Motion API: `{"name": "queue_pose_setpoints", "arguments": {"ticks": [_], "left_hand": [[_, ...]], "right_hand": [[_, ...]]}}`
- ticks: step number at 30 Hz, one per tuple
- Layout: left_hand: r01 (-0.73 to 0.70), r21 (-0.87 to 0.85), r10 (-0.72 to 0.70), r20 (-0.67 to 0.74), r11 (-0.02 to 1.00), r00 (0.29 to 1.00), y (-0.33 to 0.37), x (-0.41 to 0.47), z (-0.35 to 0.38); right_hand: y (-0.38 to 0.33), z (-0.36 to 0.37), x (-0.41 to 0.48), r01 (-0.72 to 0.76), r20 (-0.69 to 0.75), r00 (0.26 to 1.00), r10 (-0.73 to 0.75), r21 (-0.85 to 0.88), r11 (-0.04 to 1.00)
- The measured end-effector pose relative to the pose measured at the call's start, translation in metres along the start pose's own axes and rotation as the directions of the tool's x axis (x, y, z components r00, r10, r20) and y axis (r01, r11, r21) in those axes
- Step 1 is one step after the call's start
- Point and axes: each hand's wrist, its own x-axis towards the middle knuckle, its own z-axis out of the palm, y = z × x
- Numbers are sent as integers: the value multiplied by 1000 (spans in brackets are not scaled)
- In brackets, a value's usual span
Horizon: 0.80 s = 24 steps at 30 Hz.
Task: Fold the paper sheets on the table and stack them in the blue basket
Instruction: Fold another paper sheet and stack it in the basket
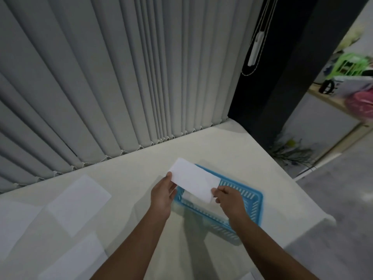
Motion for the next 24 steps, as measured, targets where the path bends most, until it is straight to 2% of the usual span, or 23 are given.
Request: {"name": "queue_pose_setpoints", "arguments": {"ticks": [4, 6, 8, 10, 12, 14, 15, 17, 19, 24], "left_hand": [[-89, 259, 106, -52, 962, 993, -3, -1, 0], [-164, 406, 190, -24, 899, 981, -1, -1, 1], [-220, 578, 230, 56, 786, 971, 0, 7, 0], [-260, 781, 220, 161, 568, 962, -3, 19, -3], [-270, 929, 177, 230, 255, 957, -7, 30, -4], [-269, 963, 130, 267, -2, 955, -10, 35, -1], [-277, 958, 117, 285, -76, 951, -10, 35, 0], [-291, 946, 97, 306, -142, 947, -11, 37, 2], [-295, 941, 69, 309, -164, 948, -11, 42, -1], [-321, 937, 34, 329, -137, 944, -11, 49, -10]], "right_hand": [[13, -16, 2, -5, -71, 998, 3, -39, 999], [21, -24, 4, -21, -86, 996, 15, -70, 997], [28, -32, 7, -47, -105, 994, 35, -110, 993], [35, -39, 9, -68, -127, 991, 48, -156, 985], [38, -43, 9, -66, -131, 990, 44, -165, 984], [39, -44, 11, -70, -136, 990, 47, -174, 982], [39, -44, 12, -74, -137, 989, 51, -171, 983], [39, -43, 12, -74, -141, 989, 52, -156, 985], [41, -42, 13, -80, -149, 987, 59, -141, 987], [43, -41, 16, -98, -154, 985, 80, -107, 989]]}}
